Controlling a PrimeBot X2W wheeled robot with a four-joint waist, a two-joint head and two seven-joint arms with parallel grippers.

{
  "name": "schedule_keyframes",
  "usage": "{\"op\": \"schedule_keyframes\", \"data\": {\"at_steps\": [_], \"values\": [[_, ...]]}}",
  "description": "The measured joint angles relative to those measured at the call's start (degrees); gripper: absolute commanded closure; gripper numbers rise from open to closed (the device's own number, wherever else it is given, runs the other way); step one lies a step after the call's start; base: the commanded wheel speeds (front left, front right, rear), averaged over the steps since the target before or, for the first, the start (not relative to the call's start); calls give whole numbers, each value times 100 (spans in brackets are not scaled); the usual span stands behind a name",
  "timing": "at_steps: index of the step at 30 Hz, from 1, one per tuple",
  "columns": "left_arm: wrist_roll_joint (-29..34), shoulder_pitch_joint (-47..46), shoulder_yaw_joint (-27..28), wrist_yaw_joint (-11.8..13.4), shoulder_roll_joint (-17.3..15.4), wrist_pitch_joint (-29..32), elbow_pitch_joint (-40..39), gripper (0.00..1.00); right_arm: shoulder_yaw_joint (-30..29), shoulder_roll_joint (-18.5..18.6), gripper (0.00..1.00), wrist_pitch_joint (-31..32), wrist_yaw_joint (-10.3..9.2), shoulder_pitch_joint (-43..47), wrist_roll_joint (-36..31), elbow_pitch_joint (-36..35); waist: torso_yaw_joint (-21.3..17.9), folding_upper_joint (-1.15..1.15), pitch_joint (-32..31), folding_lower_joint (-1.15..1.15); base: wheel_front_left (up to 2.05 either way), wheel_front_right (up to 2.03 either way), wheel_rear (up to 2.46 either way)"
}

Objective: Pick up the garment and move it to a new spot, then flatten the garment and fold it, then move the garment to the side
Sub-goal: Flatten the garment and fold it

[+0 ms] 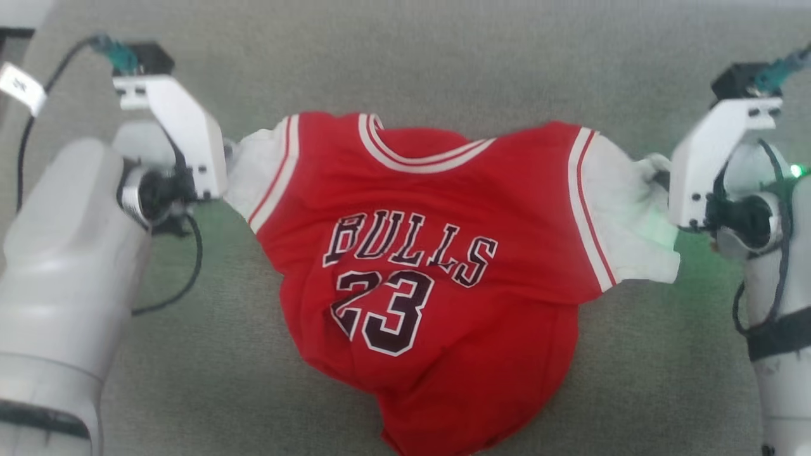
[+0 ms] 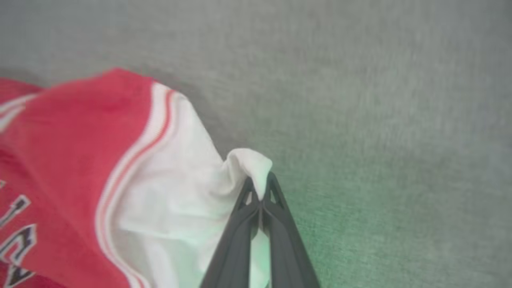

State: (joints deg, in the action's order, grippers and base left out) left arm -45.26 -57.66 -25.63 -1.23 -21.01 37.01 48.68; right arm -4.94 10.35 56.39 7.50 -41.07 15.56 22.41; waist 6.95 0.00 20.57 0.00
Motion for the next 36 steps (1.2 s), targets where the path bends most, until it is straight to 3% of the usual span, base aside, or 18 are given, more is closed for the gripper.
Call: {"op": "schedule_keyframes", "data": {"at_steps": [8,24,30,36], "values": [[151,-661,-73,-60,-65,15,-191,100,107,-90,100,-355,1,-687,33,-19,-77,0,-659,0,0,0,0],[248,-1942,48,14,-528,312,-701,100,453,-341,100,-1355,1,-2394,275,612,-552,0,-1885,0,0,0,0],[238,-2112,98,66,-619,398,-857,100,556,-265,100,-1444,1,-2855,304,856,-658,0,-1985,0,0,0,0],[303,-2156,125,73,-676,5,-967,100,769,-174,100,-2224,1,-3211,253,1217,-671,0,-1655,0,0,0,0]]}}
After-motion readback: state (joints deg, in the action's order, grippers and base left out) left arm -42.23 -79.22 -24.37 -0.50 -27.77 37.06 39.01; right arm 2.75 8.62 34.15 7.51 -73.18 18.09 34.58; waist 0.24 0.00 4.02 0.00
